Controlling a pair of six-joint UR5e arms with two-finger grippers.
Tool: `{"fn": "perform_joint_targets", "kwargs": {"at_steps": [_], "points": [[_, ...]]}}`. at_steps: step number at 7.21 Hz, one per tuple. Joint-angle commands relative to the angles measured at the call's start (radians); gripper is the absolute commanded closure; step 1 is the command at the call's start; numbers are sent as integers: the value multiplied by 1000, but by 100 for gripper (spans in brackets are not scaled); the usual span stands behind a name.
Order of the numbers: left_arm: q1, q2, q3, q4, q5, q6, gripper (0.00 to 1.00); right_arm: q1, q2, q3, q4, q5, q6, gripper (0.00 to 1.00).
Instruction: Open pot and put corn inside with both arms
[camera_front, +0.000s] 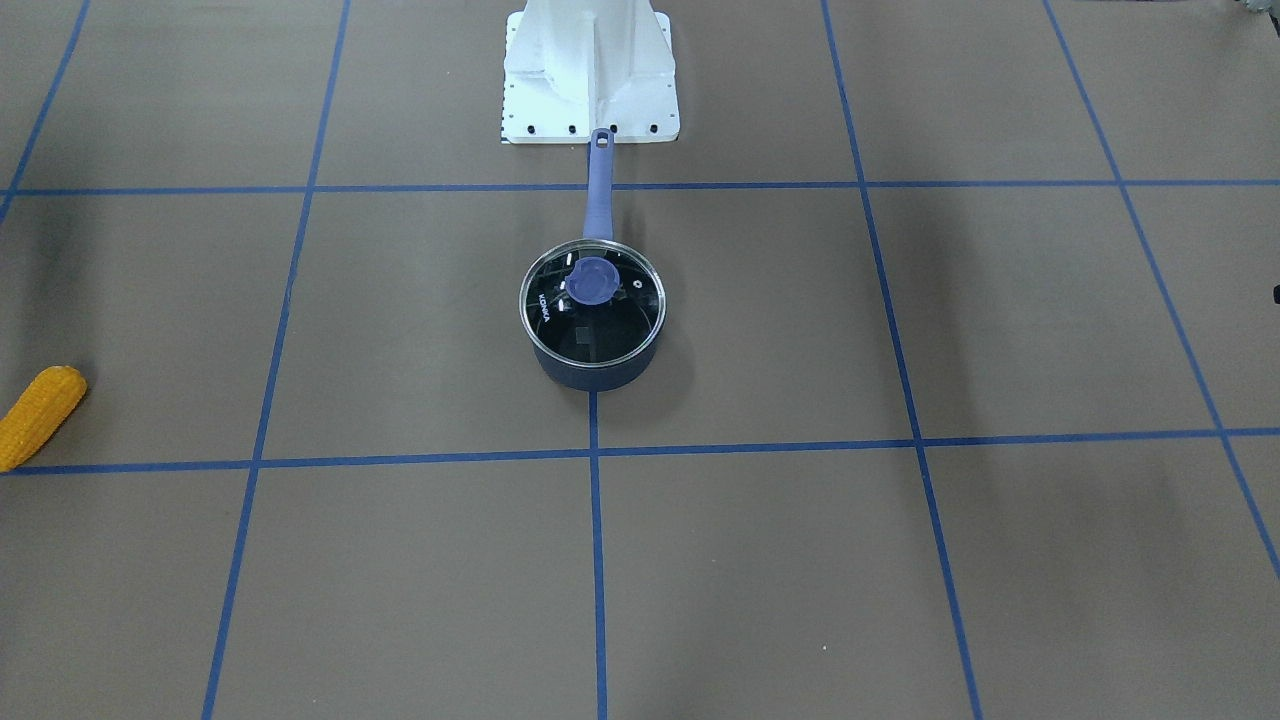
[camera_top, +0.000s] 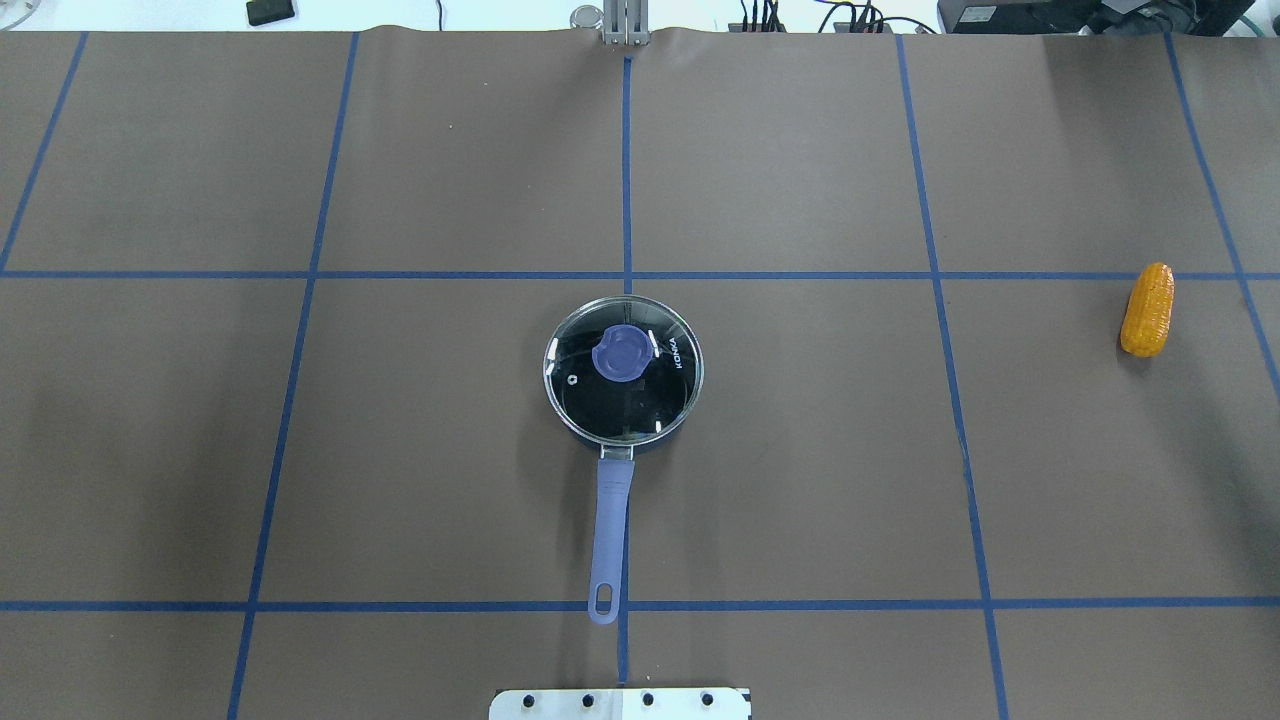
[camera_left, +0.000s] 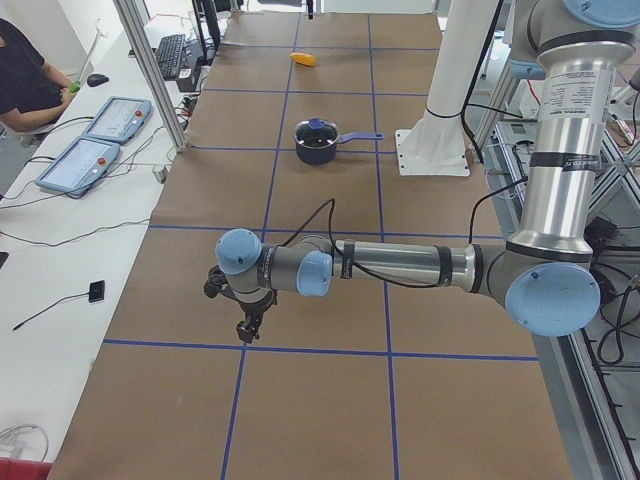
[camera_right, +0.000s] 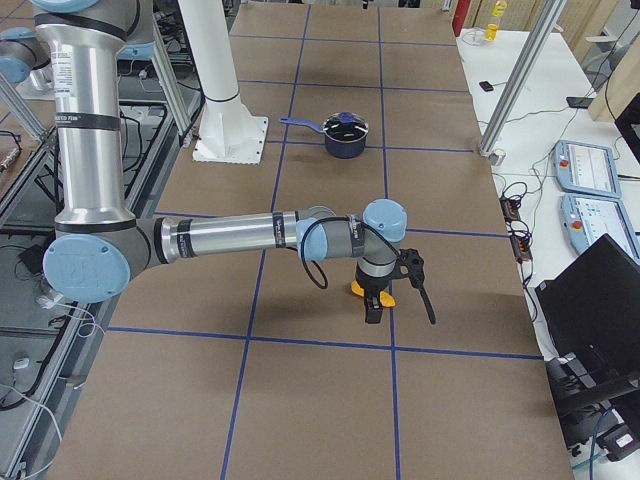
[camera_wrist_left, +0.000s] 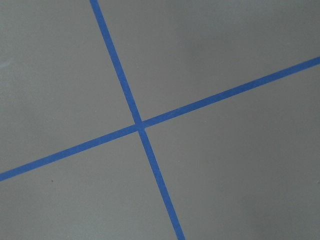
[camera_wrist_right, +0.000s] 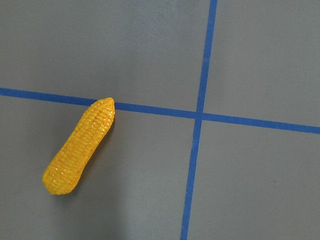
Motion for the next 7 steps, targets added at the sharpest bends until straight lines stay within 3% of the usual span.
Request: {"fn": "perform_joint_targets", "kwargs": {"at_steps": [1, 3, 4, 7], "points": [[3, -6, -16, 5, 1, -12, 1, 0, 10, 7, 0, 1, 1, 0], [14, -90, -41, 11, -2, -169, 1, -3, 24, 11, 2, 1, 1, 0], [114, -155, -94, 32, -6, -301, 1, -14, 28, 37, 2, 1, -11, 0], [278, -447, -102, 143, 0, -611, 1, -58, 39, 50, -1, 6, 0, 0]]}}
